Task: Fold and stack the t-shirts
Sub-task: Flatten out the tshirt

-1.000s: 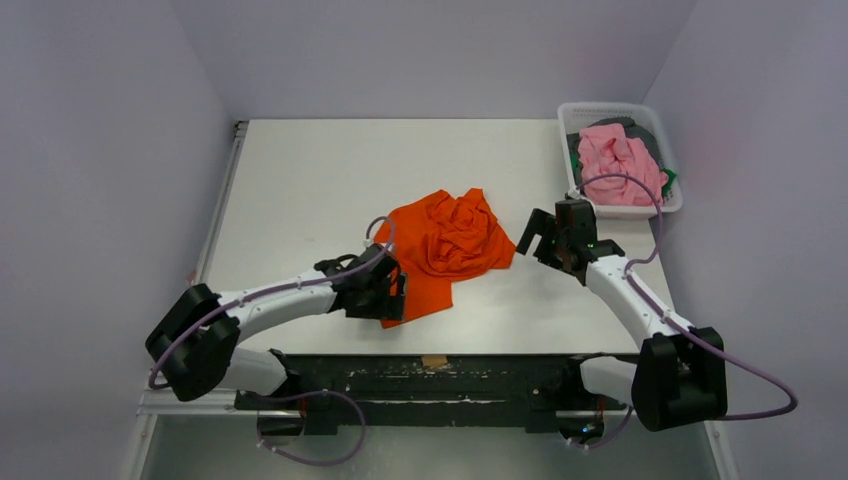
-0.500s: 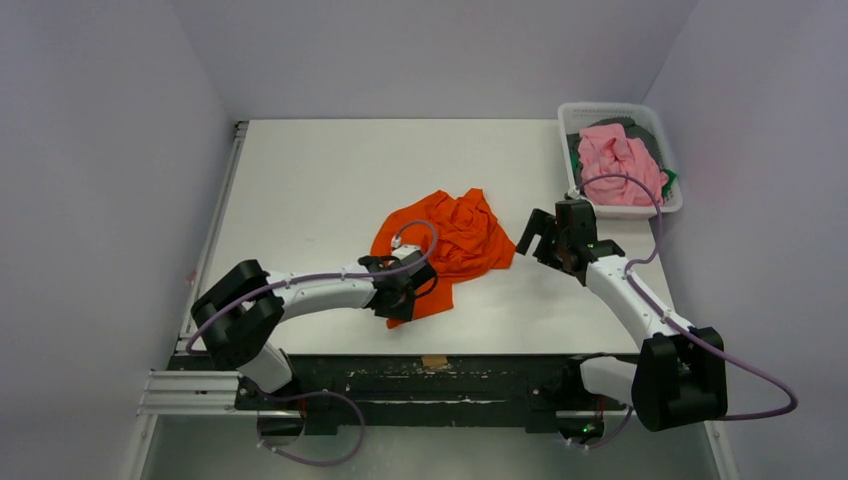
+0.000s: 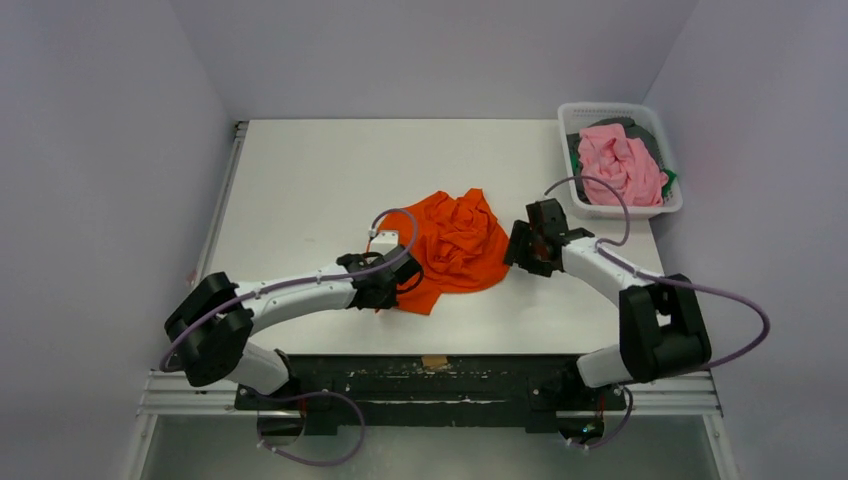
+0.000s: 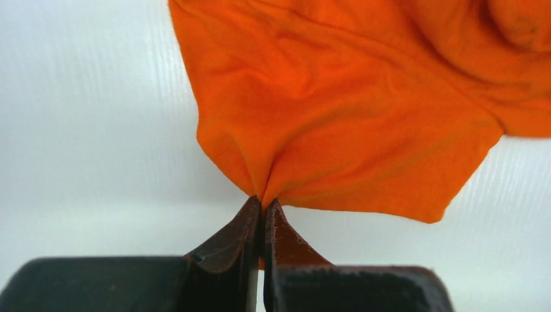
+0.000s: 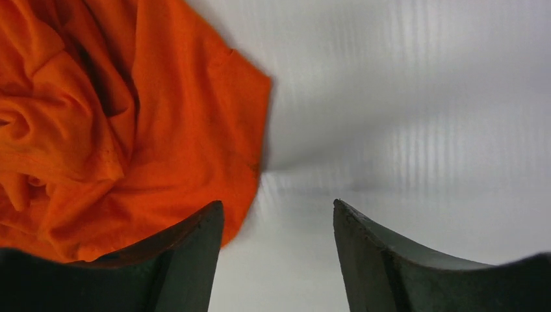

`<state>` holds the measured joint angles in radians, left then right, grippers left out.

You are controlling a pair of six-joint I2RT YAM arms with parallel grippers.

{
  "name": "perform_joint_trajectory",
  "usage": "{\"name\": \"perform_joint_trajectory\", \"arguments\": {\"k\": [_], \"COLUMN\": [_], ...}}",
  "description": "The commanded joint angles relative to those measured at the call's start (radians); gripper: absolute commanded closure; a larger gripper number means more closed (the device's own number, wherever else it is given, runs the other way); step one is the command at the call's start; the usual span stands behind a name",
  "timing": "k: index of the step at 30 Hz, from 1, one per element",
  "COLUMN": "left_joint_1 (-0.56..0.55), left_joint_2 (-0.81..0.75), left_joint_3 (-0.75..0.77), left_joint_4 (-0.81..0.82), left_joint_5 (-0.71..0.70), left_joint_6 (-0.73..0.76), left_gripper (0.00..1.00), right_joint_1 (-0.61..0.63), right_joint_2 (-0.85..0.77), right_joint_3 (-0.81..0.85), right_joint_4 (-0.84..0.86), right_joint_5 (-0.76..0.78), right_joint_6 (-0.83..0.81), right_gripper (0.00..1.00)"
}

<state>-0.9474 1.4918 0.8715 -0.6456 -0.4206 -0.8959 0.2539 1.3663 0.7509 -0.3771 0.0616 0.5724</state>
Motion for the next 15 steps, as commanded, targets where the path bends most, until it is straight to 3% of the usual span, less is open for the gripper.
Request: {"name": "perform_joint_trajectory", "arguments": {"k": [1,9,12,15], "left_joint_1": [0.026,0.040,0.054,0.082], "left_joint_2": [-0.078,-0.106,-0.134,-0.204], "left_joint_3": [-0.021,-0.039,-0.049,-0.046], "left_joint_4": [0.027,0.020,0.022,0.009], "left_joint_5": [-0.076,-0.080,-0.087,-0.100], "left_joint_6": [0.045,0.045,0.041,0.046], "left_gripper": [1.00,1.00,1.00,1.00], "right_joint_1": [0.056,0.127,0.145,0.152], "right_joint_2": [0.132,0.294,0.290,0.221], "right_joint_3": [0.085,0.138,0.139,0.147], "right_joint_4": [0.055,0.068,0.074,0.071], "right_joint_5": [0.003,0.048,0.082,0.134], "right_joint_6": [0.023,0.048,0.047,0.032], "right_gripper": [0.45,0.70,0.97,1.00]}}
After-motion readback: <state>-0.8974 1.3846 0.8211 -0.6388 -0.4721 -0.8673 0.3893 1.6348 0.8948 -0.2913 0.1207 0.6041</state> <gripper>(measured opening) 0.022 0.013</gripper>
